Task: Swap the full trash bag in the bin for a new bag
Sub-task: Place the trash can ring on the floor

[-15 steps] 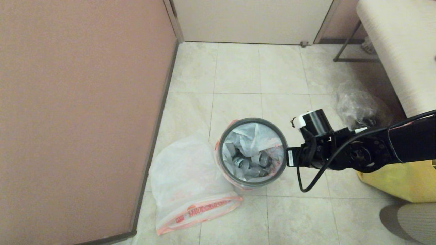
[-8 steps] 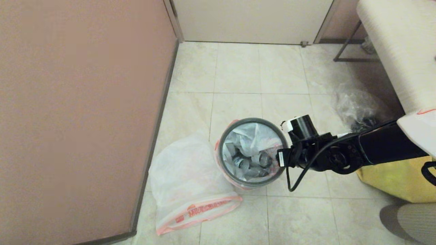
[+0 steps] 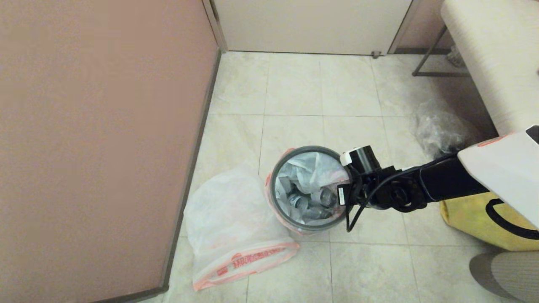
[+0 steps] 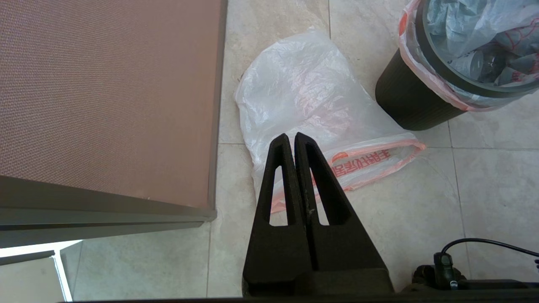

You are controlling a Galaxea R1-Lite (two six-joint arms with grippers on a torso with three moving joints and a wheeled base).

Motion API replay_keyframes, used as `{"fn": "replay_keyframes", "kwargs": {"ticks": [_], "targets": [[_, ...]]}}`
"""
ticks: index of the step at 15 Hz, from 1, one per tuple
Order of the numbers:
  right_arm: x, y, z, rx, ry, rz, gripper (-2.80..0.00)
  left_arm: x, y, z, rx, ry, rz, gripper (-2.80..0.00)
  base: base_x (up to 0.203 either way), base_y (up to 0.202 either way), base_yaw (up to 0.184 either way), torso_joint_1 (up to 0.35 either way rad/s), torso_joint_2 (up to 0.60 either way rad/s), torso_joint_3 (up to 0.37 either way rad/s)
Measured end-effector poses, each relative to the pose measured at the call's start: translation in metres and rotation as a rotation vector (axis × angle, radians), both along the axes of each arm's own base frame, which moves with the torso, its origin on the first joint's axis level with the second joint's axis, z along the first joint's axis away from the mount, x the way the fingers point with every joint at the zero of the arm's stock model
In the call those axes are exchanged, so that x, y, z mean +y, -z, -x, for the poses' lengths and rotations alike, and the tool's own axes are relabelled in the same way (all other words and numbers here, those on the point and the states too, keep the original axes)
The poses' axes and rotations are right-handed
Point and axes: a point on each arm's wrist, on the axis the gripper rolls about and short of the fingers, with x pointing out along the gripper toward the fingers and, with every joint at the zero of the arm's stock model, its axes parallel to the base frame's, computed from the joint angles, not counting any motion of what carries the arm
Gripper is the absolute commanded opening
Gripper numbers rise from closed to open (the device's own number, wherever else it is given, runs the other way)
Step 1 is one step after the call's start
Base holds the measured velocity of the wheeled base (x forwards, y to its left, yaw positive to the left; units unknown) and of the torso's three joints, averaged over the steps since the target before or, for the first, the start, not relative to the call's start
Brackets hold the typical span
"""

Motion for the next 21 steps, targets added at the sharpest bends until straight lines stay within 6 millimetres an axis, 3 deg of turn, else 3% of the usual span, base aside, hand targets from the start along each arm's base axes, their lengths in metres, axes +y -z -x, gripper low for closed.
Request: {"fn": "replay_keyframes", "kwargs": {"ticks": [7, 14, 16, 21], "targets": [[-0.009, 0.001, 0.000, 0.002, 0.046, 0.030, -2.80, 0.000, 0.000, 0.000, 0.000, 0.000, 0.000, -2.80, 0.000, 0.000, 0.000, 0.000, 0.00, 0.000], [-0.015, -0.030, 0.026, 0.040, 0.024, 0.048, -2.80, 0.000, 0.000, 0.000, -0.001, 0.000, 0.000, -2.80, 0.000, 0.000, 0.000, 0.000, 0.00, 0.000], [-0.015, -0.040, 0.039, 0.049, 0.006, 0.046, -2.80, 0.000, 0.000, 0.000, 0.000, 0.000, 0.000, -2.80, 0.000, 0.000, 0.000, 0.000, 0.00, 0.000], [-0.018, -0.064, 0.093, 0.064, -0.071, 0.046, -2.80, 0.000, 0.000, 0.000, 0.000, 0.000, 0.000, -2.80, 0.000, 0.000, 0.000, 0.000, 0.00, 0.000]]}}
